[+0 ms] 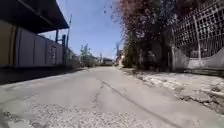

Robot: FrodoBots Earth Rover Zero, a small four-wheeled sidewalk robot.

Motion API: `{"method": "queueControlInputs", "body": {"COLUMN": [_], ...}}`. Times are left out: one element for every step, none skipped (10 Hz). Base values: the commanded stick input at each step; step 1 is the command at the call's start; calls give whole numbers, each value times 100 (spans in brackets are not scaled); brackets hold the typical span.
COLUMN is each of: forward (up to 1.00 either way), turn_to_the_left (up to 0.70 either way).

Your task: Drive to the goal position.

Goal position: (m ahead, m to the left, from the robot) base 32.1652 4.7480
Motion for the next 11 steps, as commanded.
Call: {"method": "queueControlInputs", "body": {"forward": [85, 85, 85, 85, 85, 85, 85, 85, 85, 85, 85], "turn_to_the_left": [-5, -5, -4, -1, 0, 0, 0, 0, 0, 0, 0]}}
